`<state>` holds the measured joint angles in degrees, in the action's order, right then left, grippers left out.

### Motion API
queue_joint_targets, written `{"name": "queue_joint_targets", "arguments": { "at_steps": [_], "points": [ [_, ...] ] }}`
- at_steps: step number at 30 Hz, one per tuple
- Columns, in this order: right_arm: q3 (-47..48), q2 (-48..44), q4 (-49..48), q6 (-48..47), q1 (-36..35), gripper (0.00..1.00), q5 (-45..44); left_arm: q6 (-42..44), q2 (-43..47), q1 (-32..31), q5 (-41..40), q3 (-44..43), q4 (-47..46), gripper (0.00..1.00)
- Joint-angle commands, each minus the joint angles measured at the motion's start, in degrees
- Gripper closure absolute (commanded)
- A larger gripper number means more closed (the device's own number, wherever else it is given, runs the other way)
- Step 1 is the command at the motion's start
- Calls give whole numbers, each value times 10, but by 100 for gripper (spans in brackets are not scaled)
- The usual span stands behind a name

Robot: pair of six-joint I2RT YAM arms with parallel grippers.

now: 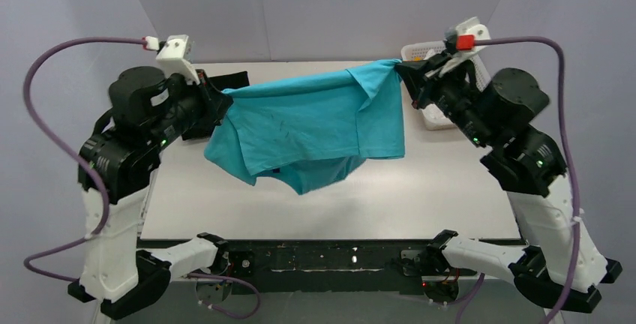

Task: Fold and stack the t-shirts
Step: Flatten out the tshirt

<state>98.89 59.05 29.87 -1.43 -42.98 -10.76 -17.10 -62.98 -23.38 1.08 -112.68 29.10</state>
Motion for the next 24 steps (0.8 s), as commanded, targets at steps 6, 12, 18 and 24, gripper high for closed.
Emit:
{"name": "queue_joint_targets", "arguments": {
  "at_steps": [6, 12, 18, 24],
  "points": [
    [61, 195, -21, 69, 191, 99, 148, -18, -284, 88, -67, -135, 35, 100],
    [198, 259, 35, 72, 221, 99, 218, -50, -375, 133, 51, -290, 37, 100],
    [36, 175, 74, 110, 229, 99, 226, -55, -228, 133, 97, -19, -13, 100],
    [-202, 103, 162, 189, 256, 99, 218, -133, -28, 122, 163, 363, -19, 93]
  ]
}}
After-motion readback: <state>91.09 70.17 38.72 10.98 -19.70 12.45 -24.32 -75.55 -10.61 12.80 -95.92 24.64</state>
